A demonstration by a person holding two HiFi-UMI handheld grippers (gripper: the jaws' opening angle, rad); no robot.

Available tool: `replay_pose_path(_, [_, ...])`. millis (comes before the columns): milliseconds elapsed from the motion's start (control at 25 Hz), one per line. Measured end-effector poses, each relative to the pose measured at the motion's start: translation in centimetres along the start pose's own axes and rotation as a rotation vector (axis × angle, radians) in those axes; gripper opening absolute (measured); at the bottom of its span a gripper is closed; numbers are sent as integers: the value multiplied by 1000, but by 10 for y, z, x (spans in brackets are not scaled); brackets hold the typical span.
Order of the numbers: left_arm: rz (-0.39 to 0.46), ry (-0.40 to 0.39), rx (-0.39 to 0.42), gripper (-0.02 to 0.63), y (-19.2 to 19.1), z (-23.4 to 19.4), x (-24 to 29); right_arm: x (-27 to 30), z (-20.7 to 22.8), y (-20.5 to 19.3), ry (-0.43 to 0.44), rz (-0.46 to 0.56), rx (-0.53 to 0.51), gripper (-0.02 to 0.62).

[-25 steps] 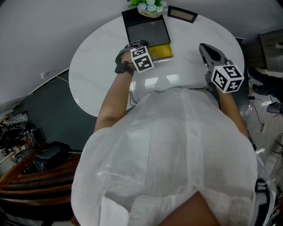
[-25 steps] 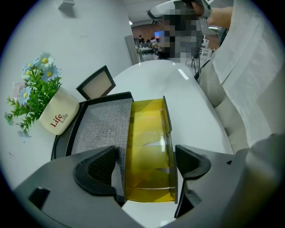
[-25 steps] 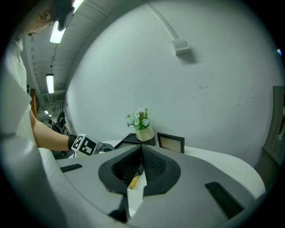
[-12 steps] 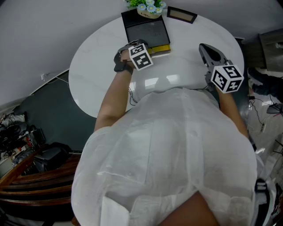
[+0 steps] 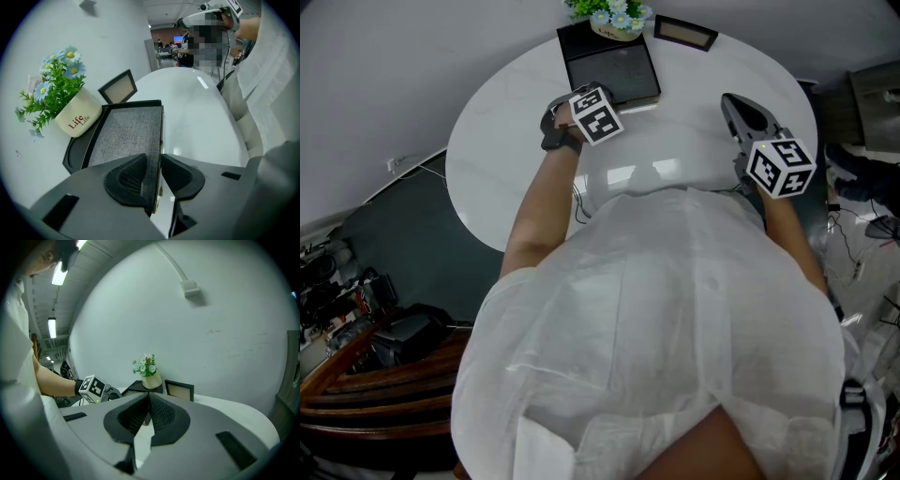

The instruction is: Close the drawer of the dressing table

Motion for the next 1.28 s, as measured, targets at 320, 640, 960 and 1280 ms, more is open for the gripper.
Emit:
replay_pose_path(320, [19, -13, -33, 110, 0, -3, -2, 2, -1, 2, 1, 1, -2, 9])
replay_pose_path(640, [119, -31, -171, 116, -3, -7, -2, 7, -1, 2, 6, 9, -9, 11])
replay_pose_path(960, [439, -11, -450, 148, -11, -3, -43, 7, 3, 1, -2, 19, 4, 9])
replay_pose_path(1280, [924, 82, -747, 76, -44, 0, -134, 9, 5, 4, 5, 54, 3, 9])
Point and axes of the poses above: the fingertips, and each gripper's own axes: x forward along the fingers, z to its right, y out of its top, the point moved 8 cm from there along -x, backward along the fingers, and after that the axes turned 13 degrees about -x, right-handed, at the moved point
